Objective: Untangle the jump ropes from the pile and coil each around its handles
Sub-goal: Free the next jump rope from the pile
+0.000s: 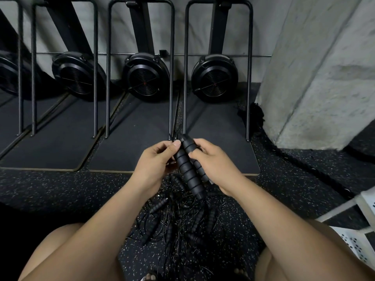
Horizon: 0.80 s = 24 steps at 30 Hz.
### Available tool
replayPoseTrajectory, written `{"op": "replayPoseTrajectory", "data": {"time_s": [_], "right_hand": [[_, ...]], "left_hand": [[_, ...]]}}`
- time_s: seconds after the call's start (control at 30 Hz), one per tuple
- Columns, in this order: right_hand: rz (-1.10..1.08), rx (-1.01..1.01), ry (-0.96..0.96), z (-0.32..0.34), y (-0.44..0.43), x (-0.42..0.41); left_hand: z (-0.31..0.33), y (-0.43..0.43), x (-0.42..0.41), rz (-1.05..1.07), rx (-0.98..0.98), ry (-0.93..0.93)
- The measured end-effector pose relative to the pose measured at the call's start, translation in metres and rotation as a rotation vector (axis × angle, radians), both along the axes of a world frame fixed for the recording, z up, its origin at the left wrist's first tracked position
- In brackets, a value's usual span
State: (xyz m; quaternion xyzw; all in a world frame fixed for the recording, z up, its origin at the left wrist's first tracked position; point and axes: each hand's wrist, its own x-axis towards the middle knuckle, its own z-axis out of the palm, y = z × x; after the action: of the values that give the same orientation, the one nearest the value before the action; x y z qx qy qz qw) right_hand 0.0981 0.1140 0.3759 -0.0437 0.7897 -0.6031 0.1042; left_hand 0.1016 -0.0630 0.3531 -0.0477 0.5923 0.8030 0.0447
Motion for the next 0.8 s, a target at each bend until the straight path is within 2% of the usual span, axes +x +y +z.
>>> {"op": "replayPoseTrajectory", "data": {"time_s": [0.33, 0.47, 0.7, 0.8], "right_hand": [[0.053, 0.246, 0.165, -0.002, -0.001, 0.004], [0.06, 0.288, 0.186, 0.002, 0.0, 0.005], [0.17, 0.22, 0.107, 0.003, 0.003, 0.004], [0.267, 0.051, -0.029, -0.005, 0.004, 0.006]], "left_hand": [[0.004, -0.001, -0.001, 0.083, 0.032, -0.092], [0.005, -0.001, -0.001, 0.089, 0.036, -0.099], [0.006, -0.004, -0.003, 0.068, 0.105, -0.099], [0.002, -0.003, -0.004, 0.077, 0.153, -0.121]]}}
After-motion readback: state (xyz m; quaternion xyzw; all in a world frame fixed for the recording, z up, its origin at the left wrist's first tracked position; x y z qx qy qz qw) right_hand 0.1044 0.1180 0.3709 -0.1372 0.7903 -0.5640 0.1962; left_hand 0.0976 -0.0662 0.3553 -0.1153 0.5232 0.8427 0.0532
